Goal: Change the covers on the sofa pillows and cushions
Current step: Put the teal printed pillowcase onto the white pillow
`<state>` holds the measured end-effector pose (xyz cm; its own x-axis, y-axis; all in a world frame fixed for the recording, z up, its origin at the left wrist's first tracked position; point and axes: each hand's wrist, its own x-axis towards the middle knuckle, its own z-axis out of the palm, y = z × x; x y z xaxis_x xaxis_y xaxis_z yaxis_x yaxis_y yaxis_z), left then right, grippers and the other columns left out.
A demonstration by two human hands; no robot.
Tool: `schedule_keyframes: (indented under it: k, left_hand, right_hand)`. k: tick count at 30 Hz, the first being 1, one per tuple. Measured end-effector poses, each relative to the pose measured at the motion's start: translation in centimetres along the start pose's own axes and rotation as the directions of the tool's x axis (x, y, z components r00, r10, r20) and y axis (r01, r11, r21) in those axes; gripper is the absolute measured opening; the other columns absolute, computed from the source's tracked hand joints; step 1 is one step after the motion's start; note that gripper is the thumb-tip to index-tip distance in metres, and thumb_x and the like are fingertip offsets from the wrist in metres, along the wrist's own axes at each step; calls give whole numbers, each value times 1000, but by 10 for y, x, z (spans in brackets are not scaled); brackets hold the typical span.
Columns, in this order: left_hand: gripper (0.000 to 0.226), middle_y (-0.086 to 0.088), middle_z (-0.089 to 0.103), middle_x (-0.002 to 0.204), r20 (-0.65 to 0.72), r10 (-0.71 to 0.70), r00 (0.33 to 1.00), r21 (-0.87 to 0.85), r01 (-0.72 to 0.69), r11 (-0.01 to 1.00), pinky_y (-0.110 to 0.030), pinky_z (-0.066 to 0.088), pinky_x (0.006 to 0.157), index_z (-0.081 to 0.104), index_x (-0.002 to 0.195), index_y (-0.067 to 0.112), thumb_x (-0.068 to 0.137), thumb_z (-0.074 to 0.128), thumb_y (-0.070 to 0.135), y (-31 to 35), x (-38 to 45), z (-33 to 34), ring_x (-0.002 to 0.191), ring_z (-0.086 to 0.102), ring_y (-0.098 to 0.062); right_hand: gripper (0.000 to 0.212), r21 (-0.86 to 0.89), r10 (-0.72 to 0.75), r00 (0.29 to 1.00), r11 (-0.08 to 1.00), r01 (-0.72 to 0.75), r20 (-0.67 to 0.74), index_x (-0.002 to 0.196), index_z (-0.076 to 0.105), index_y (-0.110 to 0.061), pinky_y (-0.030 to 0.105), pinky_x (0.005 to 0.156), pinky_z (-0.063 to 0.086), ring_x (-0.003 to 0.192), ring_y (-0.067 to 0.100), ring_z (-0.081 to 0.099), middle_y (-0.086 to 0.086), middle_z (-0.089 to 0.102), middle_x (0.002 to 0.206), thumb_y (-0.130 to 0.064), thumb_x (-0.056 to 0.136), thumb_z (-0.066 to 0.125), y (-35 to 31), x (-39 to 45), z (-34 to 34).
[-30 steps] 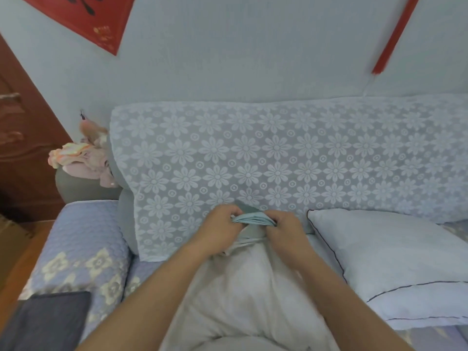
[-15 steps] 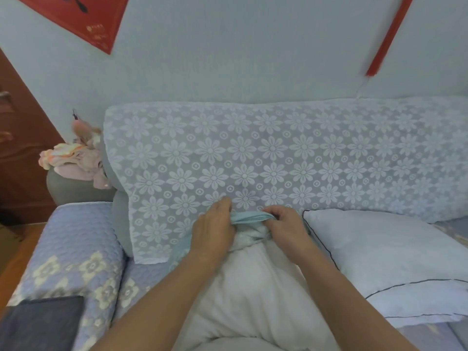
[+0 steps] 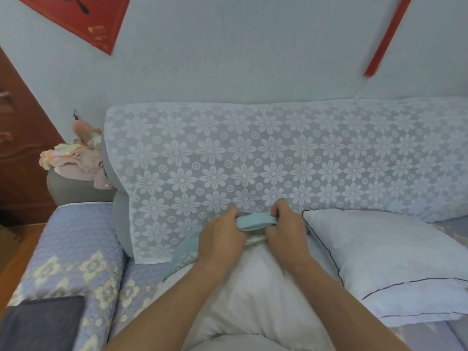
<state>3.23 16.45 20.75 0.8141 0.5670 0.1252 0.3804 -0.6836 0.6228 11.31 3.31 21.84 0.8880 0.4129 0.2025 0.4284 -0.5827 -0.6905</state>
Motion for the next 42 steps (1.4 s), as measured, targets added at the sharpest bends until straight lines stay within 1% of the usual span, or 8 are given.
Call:
schedule_keyframes:
  k: [8, 11, 14, 22, 27, 32, 38, 42]
  left_hand:
    - [18, -1, 69, 83, -24, 19, 1000, 247, -13, 969, -34, 41, 60, 49, 108, 24, 91, 53, 25, -16, -1, -1, 78, 67, -28]
    - [26, 2, 72, 85, 114, 126, 986, -5, -126, 992, -35, 45, 65, 65, 107, 28, 87, 58, 13, -18, -13, -3, 80, 67, -22]
    - [9, 11, 67, 75, 342, 25, 939, -512, 164, 844, -29, 44, 66, 75, 92, 20, 93, 68, 14, -13, -15, -16, 68, 59, -9]
    - [49, -18, 74, 111, 649, -113, 752, -585, 589, 558, -50, 49, 99, 78, 106, 8, 60, 74, 28, -20, -13, -29, 114, 65, -39]
    - [29, -2, 74, 86, 544, -105, 832, -437, 388, 811, -44, 49, 80, 76, 95, 17, 81, 65, 40, -15, -18, -21, 78, 64, -15]
    - [44, -3, 75, 102, 732, 48, 680, -486, 470, 737, -36, 48, 83, 73, 111, 27, 74, 82, 49, -17, -19, -25, 90, 65, -17]
    - [19, 10, 66, 68, 323, -135, 937, -435, 274, 858, -27, 44, 61, 72, 86, 22, 78, 82, 37, -10, -3, -27, 61, 57, -5]
    - [24, 9, 56, 64, 23, -207, 978, -375, 201, 905, -34, 38, 58, 55, 74, 17, 83, 71, 32, -4, -12, -11, 61, 51, -14]
  right_hand:
    - [42, -236, -200, 973, 946, 223, 117, 109, 70, -25, 34, 69, 42, 80, 25, 66, 1, 73, 86, -13, 74, 51, -2, -9, 26]
    - [47, -109, -162, 983, 979, 171, 81, 100, 74, -24, 34, 71, 46, 79, 19, 62, -1, 72, 87, -12, 65, 45, 7, -1, 22]
    - [42, 153, -29, 973, 988, -7, 229, 90, 75, -21, 29, 71, 45, 78, 16, 62, -2, 72, 82, 0, 67, 47, 8, 8, 14]
    - [32, 373, -23, 498, 694, -616, 867, 123, 68, -8, 36, 94, 52, 113, 29, 65, 16, 69, 123, -3, 93, 58, 0, 19, -28]
    - [34, 482, 28, 567, 492, -725, 824, 128, 62, -4, 42, 97, 52, 106, 30, 65, 20, 66, 123, 2, 96, 52, 3, 16, -24]
    - [30, 461, 98, 595, 538, -706, 798, 121, 68, -8, 43, 93, 53, 102, 31, 66, 22, 68, 119, 2, 95, 57, 1, 20, -27]
    - [31, 298, 63, 651, 853, -428, 757, 123, 67, -26, 37, 102, 51, 108, 20, 68, 5, 72, 117, -21, 93, 70, -13, 29, -29]
    - [50, 247, -42, 677, 946, -210, 734, 125, 59, -33, 17, 78, 50, 92, 3, 66, -3, 71, 108, -10, 83, 76, -26, 18, -42]
